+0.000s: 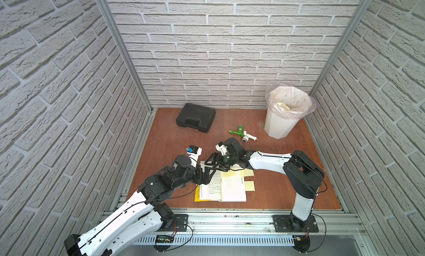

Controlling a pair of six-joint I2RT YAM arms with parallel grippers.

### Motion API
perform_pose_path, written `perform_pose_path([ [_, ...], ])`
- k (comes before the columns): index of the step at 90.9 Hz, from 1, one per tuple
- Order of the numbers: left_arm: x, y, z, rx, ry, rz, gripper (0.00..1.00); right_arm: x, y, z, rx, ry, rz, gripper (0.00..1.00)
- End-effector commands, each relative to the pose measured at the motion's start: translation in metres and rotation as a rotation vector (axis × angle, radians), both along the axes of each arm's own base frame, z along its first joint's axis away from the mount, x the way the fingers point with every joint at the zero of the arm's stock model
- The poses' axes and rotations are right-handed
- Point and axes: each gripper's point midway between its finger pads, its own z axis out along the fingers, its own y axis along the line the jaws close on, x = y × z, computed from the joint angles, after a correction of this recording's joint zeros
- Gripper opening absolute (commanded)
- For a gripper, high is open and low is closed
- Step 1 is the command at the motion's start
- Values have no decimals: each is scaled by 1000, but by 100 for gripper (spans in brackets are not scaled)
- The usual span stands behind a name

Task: Peel off the used sticky note
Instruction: Open the book at the center of the board.

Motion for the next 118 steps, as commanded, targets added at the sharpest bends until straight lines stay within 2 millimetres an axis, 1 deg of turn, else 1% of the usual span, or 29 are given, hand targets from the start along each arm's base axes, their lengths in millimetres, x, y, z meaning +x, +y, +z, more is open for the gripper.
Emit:
perform_pose_path([
  [1,0,-20,-4,-23,20,-65,91,-1,8,-6,7,13,16,77],
  [14,8,-55,-32,-19,66,-117,89,-1,6,-18,-10,29,13,77],
  [23,14,-78,-52,-4,99,-153,86,-2,7,-20,-4,38,13,77],
  [30,16,-91,-65,4,120,-177,83,-2,8,-19,14,46,8,78],
  [37,17,-97,-75,3,130,-189,81,-1,10,-15,29,47,5,78],
  [49,14,-97,-89,-4,139,-200,78,2,11,-10,42,42,-2,78],
  [62,8,-91,-105,2,157,-196,78,9,13,-5,77,49,-37,78],
  [74,3,-85,-122,9,181,-182,78,18,18,9,142,41,-76,78],
  [87,0,-82,-138,18,204,-171,78,27,18,24,186,34,-120,78],
  [94,0,-79,-144,34,212,-165,78,32,14,31,193,20,-143,78],
  [105,-3,-75,-150,49,222,-164,78,43,1,41,192,-11,-200,78],
  [111,-4,-75,-151,50,219,-171,78,46,-3,45,187,-19,-208,78],
  [118,-6,-76,-147,38,199,-191,78,48,-7,46,164,-21,-204,78],
])
